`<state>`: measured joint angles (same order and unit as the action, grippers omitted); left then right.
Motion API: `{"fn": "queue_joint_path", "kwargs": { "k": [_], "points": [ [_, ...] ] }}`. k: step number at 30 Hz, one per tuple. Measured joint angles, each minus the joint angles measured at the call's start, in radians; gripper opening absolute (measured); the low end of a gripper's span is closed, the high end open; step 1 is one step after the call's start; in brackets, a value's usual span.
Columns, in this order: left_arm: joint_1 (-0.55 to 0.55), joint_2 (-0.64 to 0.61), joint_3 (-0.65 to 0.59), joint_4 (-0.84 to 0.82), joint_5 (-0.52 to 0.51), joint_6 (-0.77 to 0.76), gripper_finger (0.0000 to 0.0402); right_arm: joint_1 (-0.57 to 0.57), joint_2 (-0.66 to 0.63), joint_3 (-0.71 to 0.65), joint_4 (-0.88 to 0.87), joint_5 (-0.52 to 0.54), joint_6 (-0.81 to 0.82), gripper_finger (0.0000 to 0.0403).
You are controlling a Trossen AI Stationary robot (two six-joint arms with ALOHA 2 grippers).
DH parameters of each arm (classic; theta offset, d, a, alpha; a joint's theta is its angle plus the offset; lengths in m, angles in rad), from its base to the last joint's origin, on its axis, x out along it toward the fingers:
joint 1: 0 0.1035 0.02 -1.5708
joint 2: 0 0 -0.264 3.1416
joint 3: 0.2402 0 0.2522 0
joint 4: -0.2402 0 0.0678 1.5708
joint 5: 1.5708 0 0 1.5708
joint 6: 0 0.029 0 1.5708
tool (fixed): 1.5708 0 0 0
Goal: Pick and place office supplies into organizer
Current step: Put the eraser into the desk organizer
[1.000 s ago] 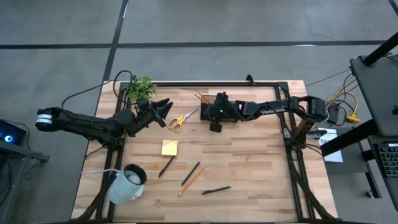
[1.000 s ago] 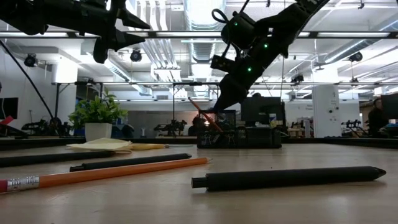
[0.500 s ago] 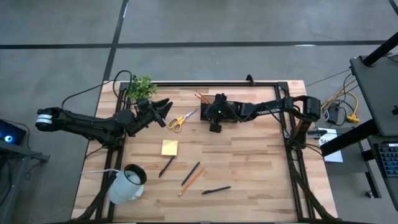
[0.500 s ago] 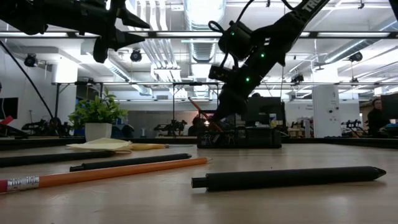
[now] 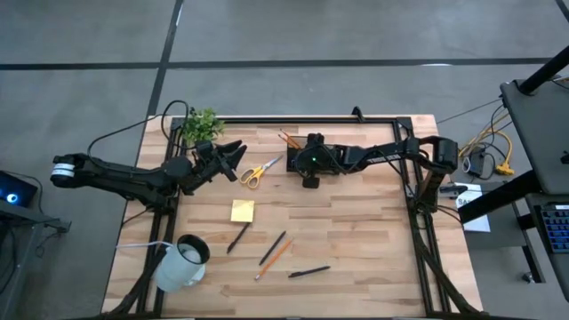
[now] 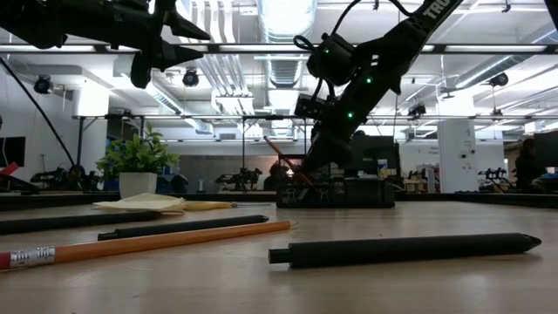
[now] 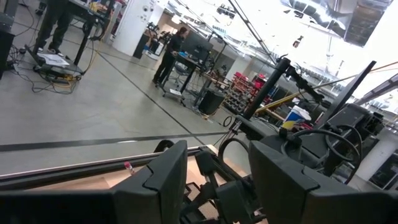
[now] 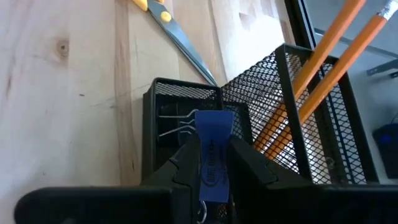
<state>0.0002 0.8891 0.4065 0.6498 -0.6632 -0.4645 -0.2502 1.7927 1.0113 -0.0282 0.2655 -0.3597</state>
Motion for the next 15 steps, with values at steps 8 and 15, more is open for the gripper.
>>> {"fn": "queue_joint_path", "kwargs": {
  "k": [8,15],
  "points": [
    [0.000,0.000,0.000,0.000,0.000,0.000,0.0157,-0.008,0.000,0.000,0.000,0.000,-0.001,0.0054],
    [0.000,0.000,0.000,-0.001,0.000,0.000,0.0157,-0.010,0.000,-0.001,0.000,0.000,0.016,0.0054]
  ]
}}
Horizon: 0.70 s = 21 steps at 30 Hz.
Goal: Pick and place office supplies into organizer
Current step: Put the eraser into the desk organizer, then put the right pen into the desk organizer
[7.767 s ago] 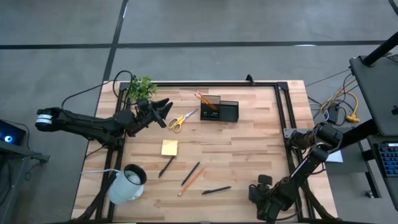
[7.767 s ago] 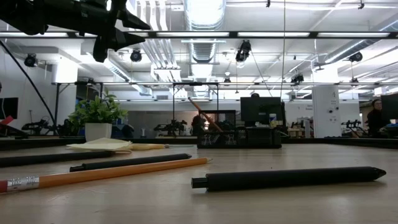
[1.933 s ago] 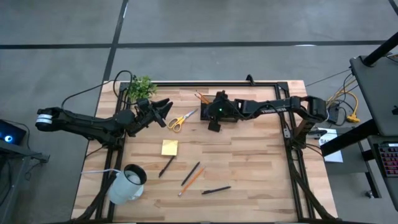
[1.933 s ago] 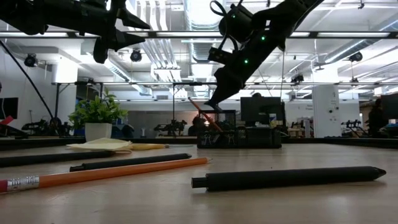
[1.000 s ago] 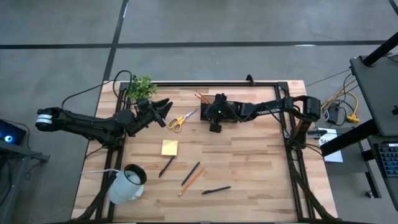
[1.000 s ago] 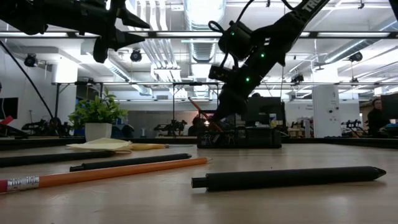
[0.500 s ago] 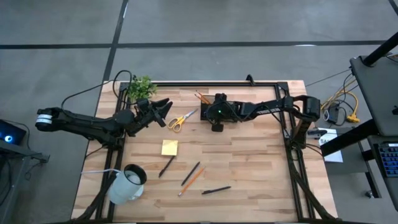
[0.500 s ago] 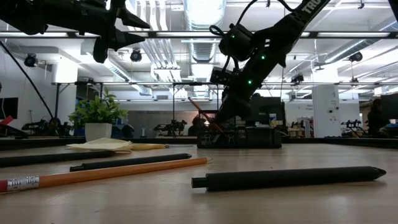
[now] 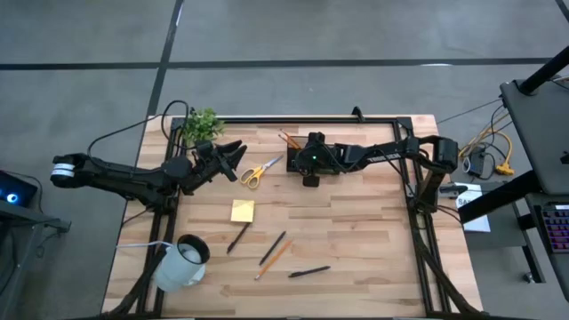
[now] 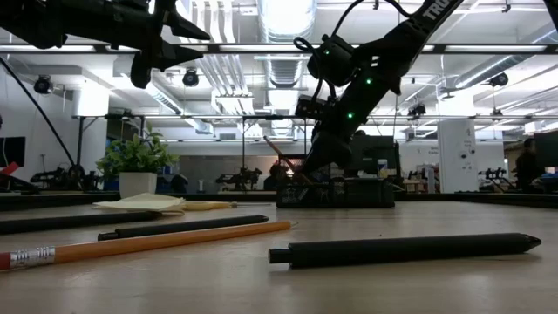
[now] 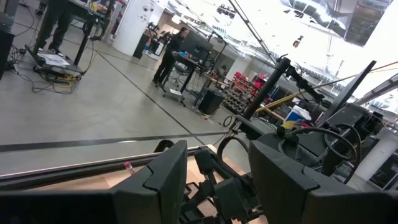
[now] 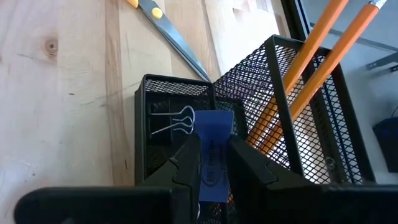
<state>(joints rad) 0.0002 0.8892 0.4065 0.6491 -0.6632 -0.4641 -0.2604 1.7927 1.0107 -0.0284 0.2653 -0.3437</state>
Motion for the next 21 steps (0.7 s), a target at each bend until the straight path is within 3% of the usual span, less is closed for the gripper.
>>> {"fn": "queue_joint_path", "kwargs": {
  "k": [7,21],
  "points": [
    [0.000,0.000,0.000,0.000,0.000,0.000,0.0157,0.000,0.000,0.000,0.000,0.000,-0.006,0.0058],
    [0.000,0.000,0.000,-0.001,0.000,0.000,0.0157,0.000,0.000,0.000,0.002,-0.001,-0.005,0.0130]
  ]
}}
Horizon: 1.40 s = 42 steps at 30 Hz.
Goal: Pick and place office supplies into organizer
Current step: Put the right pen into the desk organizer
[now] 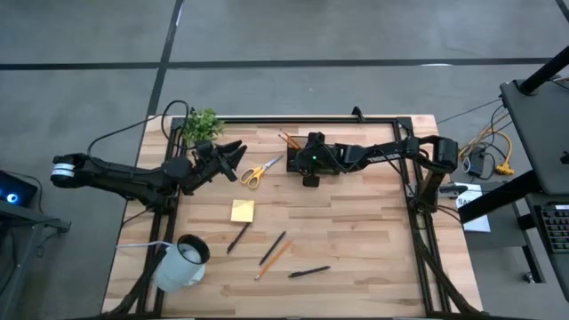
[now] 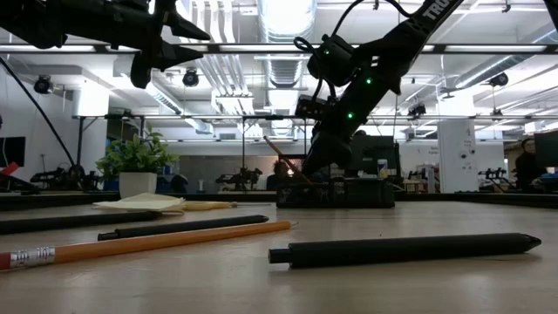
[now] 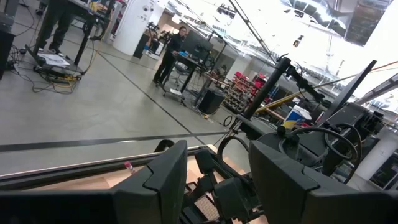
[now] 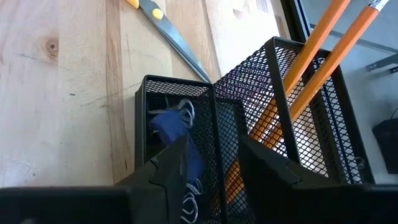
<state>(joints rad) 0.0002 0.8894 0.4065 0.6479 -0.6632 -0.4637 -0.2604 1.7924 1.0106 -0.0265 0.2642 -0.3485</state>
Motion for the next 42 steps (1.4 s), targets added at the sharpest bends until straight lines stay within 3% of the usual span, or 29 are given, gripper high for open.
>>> {"fn": "queue_joint_path", "kwargs": {
  "k": [13,36,42],
  "points": [
    [0.000,0.000,0.000,0.000,0.000,0.000,0.0157,0.000,-0.001,0.000,0.002,0.000,0.005,0.0128],
    [0.000,-0.002,0.000,0.001,0.000,-0.001,0.0157,0.000,-0.006,0.023,0.006,-0.003,0.217,0.0128],
    [0.000,-0.002,0.000,0.001,0.000,-0.001,0.0157,0.000,-0.006,0.060,0.005,-0.048,0.261,0.0119]
  ]
}}
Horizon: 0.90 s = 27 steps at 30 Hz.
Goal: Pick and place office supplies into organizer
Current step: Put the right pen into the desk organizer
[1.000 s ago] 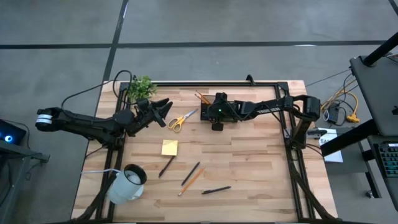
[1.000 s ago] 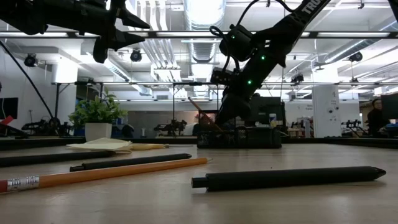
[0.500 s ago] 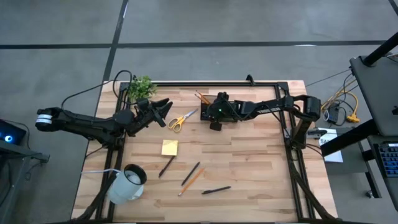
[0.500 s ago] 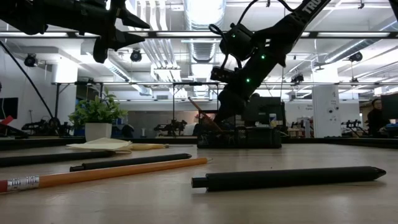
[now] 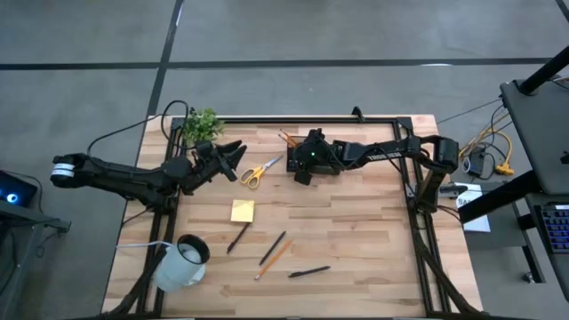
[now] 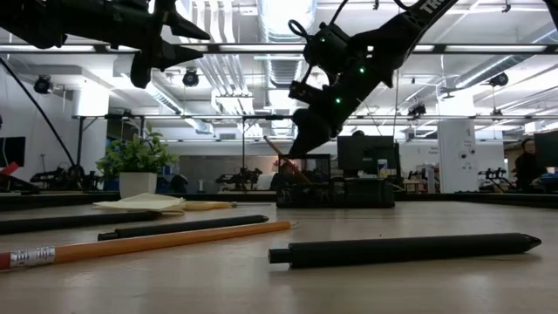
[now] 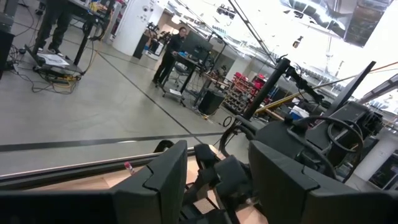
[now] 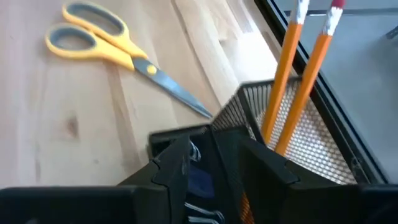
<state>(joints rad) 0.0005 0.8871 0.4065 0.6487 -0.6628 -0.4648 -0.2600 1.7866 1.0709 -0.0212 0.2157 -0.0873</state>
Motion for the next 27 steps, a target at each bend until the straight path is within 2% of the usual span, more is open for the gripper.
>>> {"fn": "queue_joint_path", "kwargs": {
  "k": [8,27],
  "points": [
    [0.000,0.000,0.000,-0.001,0.000,0.000,0.0157,0.002,-0.023,0.019,0.000,-0.089,0.062,0.0117],
    [0.000,0.000,0.000,-0.002,0.000,0.000,0.0157,0.146,-0.129,0.018,-0.030,-0.085,0.130,0.0105]
  ]
}}
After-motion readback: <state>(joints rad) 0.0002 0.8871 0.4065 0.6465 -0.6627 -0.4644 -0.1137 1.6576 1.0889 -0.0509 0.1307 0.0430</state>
